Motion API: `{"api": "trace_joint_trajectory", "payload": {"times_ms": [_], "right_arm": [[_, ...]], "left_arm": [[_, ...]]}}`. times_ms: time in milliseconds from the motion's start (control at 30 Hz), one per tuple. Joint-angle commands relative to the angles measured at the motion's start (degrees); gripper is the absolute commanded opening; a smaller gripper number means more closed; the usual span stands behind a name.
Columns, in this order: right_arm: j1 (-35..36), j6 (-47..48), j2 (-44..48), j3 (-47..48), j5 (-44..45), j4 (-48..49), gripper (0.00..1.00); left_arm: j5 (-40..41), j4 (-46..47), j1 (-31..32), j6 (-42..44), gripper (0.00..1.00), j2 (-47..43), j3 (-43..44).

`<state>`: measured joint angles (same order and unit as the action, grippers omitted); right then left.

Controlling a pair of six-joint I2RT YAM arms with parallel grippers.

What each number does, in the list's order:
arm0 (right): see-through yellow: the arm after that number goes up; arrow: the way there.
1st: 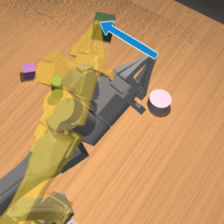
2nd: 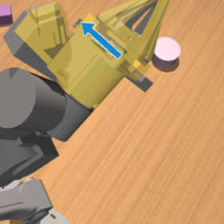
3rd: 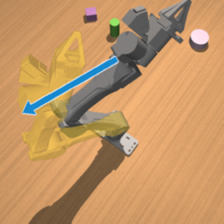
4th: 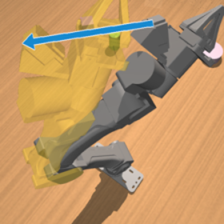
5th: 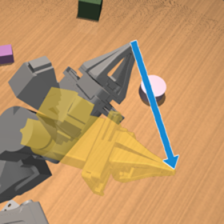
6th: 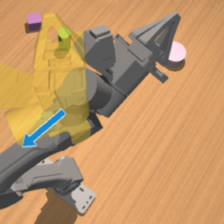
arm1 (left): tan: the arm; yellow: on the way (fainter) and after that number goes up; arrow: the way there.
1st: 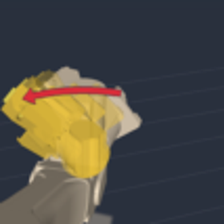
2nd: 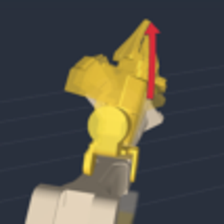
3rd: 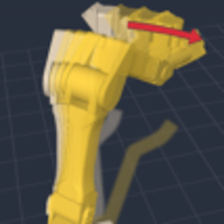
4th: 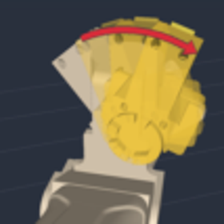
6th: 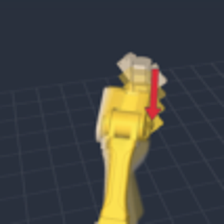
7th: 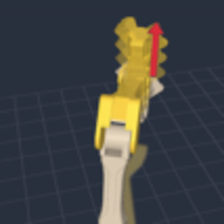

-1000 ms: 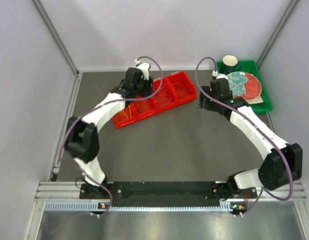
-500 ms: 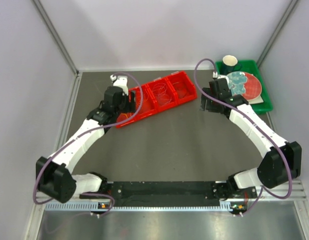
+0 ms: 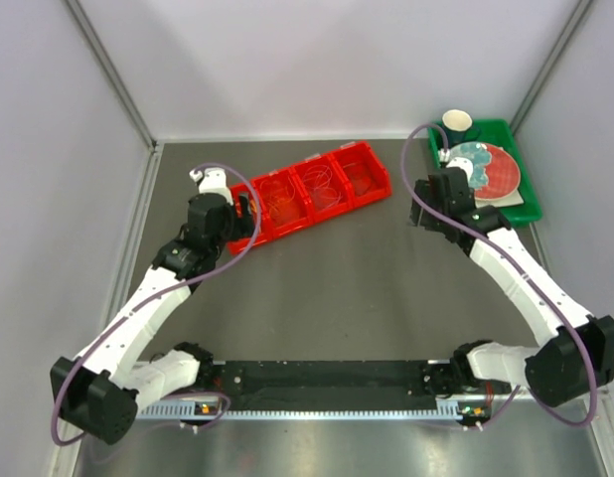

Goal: Untangle the cables

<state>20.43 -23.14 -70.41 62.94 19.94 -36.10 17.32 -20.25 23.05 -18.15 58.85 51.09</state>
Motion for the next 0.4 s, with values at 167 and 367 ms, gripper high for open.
{"api": "trace_joint_trajectory", "payload": {"times_ms": [167, 367], "right_arm": [[-0.6, -2.1, 3.4, -1.6, 3.4, 2.4, 0.72], [-0.6, -1.7, 3.5, -2.1, 2.2, 3.4, 0.72]], "left_arm": [[-0.2, 1.7, -0.3, -1.0, 0.8, 0.6, 0.9], [-0.3, 2.2, -0.4, -0.7, 0.8, 1.5, 1.1]]}}
